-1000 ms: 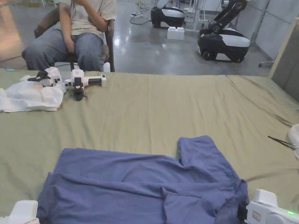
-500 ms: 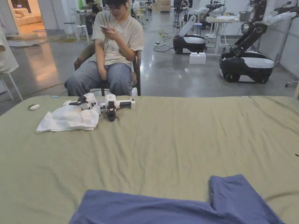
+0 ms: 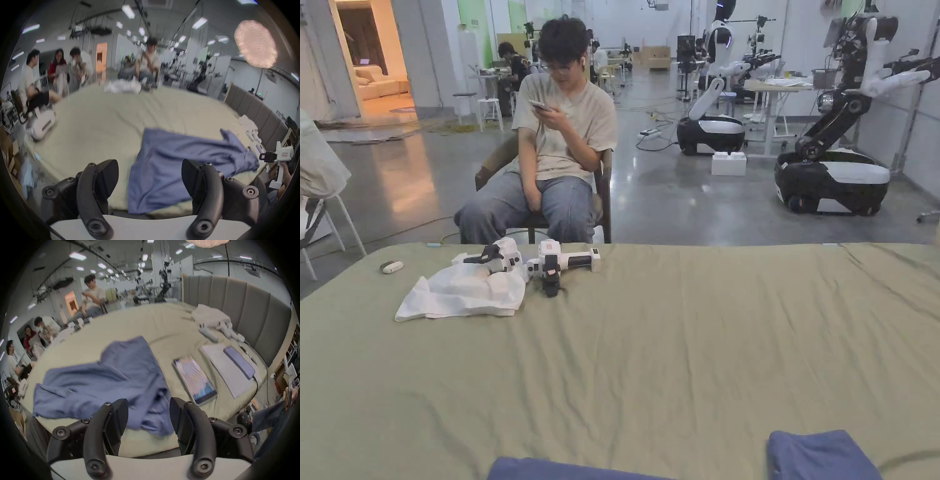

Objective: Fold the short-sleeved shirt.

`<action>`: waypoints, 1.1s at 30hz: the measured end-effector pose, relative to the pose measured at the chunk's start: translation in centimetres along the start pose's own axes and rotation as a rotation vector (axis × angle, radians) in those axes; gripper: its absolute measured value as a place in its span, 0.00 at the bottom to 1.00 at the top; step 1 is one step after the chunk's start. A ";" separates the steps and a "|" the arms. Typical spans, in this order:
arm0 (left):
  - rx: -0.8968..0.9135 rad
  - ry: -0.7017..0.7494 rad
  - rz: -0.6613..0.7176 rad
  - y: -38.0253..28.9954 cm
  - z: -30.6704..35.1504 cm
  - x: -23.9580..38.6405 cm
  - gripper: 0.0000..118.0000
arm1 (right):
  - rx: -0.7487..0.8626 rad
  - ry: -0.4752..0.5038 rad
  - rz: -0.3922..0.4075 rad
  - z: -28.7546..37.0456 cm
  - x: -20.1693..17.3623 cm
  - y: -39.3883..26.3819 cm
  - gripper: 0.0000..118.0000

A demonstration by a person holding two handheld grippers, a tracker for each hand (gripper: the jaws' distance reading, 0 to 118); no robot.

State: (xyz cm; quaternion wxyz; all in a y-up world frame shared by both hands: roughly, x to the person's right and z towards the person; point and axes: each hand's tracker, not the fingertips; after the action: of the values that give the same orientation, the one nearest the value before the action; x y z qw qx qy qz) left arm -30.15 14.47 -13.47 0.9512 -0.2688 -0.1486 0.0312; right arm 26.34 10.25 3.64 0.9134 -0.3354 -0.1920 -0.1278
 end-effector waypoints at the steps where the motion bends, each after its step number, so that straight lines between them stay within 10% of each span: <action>1: 0.073 -0.010 -0.014 0.9 1.5 1.1 0.70 | 0.051 0.033 -0.007 1.2 -0.6 0.4 0.48; 9: 0.412 -0.034 -0.110 4.1 9.1 7.8 0.65 | 0.378 0.167 0.134 10.0 -6.3 2.5 0.48; 13: 0.421 -0.066 -0.144 4.2 10.3 9.3 0.26 | 0.430 0.228 0.153 12.2 -8.3 2.8 0.31; 19: 0.401 -0.084 -0.126 3.9 10.6 9.7 0.00 | 0.439 0.224 0.100 12.2 -9.0 2.9 0.01; 33: 0.117 -0.139 0.006 5.7 -3.4 5.6 0.02 | 0.294 0.246 0.104 8.4 -8.8 1.8 0.00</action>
State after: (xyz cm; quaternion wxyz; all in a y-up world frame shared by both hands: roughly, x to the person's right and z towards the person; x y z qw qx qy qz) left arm -23.66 18.44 -17.72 0.9526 -0.2103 -0.2112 0.0613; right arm 16.88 18.03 4.64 0.9745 -0.1896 -0.0781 -0.0912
